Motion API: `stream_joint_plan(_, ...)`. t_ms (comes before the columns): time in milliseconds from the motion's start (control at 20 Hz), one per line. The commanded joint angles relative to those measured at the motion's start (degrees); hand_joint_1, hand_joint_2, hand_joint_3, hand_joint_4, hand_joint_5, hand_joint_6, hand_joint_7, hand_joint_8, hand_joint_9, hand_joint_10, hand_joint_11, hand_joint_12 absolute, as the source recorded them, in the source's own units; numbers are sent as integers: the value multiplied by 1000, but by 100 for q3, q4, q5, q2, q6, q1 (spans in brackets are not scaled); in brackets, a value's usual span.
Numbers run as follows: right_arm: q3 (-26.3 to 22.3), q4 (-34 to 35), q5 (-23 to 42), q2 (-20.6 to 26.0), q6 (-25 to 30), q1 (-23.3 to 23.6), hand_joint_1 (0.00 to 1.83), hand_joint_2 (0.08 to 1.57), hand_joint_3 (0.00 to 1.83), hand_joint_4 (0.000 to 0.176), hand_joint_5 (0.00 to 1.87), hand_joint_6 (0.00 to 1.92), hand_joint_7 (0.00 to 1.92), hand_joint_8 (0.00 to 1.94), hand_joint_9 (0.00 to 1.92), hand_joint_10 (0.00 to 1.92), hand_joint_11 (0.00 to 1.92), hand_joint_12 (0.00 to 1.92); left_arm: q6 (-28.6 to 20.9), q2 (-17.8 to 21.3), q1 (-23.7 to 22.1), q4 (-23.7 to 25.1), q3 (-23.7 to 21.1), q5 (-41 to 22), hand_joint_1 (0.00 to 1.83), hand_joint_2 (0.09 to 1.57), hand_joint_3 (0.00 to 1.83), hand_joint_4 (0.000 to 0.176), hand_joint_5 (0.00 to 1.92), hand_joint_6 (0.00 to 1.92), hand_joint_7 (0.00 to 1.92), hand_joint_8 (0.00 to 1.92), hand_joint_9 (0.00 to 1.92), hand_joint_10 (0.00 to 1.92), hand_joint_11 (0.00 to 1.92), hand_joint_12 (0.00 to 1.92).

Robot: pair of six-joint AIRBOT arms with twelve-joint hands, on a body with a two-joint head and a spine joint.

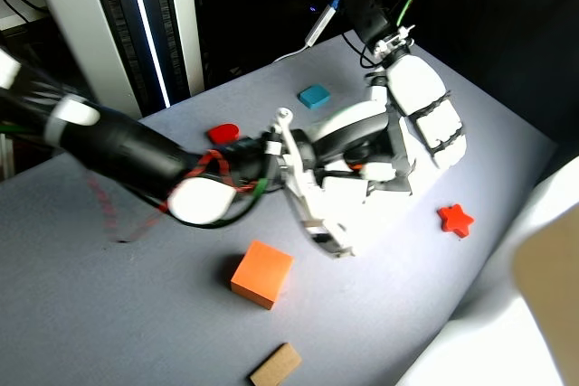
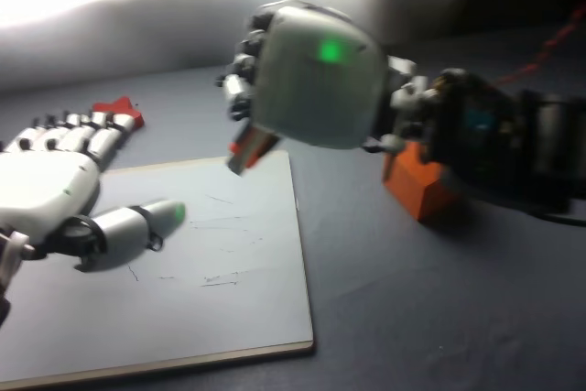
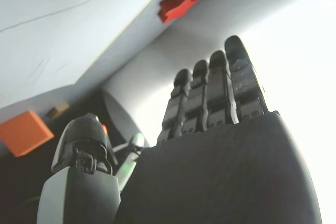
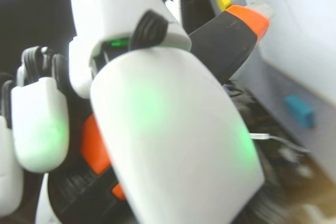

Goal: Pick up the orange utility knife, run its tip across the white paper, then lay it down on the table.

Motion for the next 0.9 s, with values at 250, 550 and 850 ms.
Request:
stream_joint_plan(250,-1672,1798,-393,1154,214,-1,1460,1273,51,176,1440,1921,1592,1941,1715,1921,1771,1921,127,18,-124,420,-455,-459,0,1201,1,0,0,0,0,0,0,0,0,279)
stream_joint_plan(550,-2902,3661,-1828,2024,492,141,1465,1281,72,176,1457,1921,1621,1941,1725,1921,1776,1921,258,-3,-84,424,-748,-684,0,1193,0,0,0,0,0,0,0,0,0,297)
stream_joint_plan(850,-3054,4533,-2459,2222,593,-16,1493,1258,79,176,1461,1921,1616,1941,1718,1921,1765,1921,329,-149,-65,304,-711,-968,0,1199,1,0,0,0,0,0,0,0,0,298)
